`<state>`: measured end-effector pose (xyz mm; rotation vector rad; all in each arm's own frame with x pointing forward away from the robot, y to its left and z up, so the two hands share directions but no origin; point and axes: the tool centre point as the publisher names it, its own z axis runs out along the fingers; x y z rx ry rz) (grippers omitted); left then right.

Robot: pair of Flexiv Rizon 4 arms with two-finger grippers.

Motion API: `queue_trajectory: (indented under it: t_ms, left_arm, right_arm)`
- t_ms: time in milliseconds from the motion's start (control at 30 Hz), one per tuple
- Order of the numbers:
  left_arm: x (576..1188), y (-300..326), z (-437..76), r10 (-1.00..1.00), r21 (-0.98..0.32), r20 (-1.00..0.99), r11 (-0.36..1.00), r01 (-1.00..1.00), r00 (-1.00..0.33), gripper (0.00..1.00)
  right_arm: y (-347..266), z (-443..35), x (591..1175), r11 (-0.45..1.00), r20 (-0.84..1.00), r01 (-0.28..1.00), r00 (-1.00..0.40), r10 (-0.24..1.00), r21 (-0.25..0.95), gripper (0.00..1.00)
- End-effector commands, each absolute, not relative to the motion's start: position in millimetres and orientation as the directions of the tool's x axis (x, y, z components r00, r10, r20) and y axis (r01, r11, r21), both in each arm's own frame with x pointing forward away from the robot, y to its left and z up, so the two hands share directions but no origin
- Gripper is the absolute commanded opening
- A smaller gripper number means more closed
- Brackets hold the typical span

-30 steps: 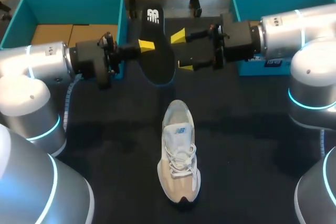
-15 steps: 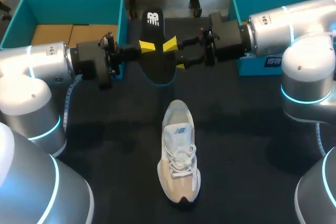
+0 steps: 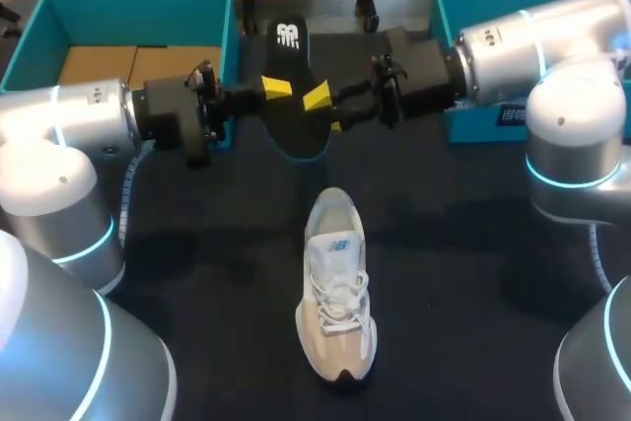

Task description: Take the shoe out of the shoebox, open the shoe tongue, remove and reinsert the insole, then place the shoe into the shoebox

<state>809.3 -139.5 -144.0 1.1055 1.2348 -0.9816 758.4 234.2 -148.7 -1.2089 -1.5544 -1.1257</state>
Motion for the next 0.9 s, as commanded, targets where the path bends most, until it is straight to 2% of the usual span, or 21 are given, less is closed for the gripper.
queue_trajectory:
  t_ms: [33, 333, 900]
  left_arm:
    - [809.0, -140.8, -144.2, 0.019, 0.099, -0.995, 0.209, 0.973, 0.098, 0.0]
    - [809.0, -140.8, -144.2, 0.019, 0.099, -0.995, 0.209, 0.973, 0.098, 0.0]
    - [809.0, -140.8, -144.2, 0.019, 0.099, -0.995, 0.209, 0.973, 0.098, 0.0]
  right_arm:
    - [239.6, -149.5, 763.4, 0.144, 0.959, 0.978, -0.177, 0.22, 0.148, 0.4]
    - [241.5, -151.3, 763.9, 0.158, 0.961, 0.977, -0.178, 0.214, 0.146, 0.31]
    - [249.2, -151.1, 761.4, 0.183, 0.962, 0.973, -0.178, 0.207, 0.141, 0.29]
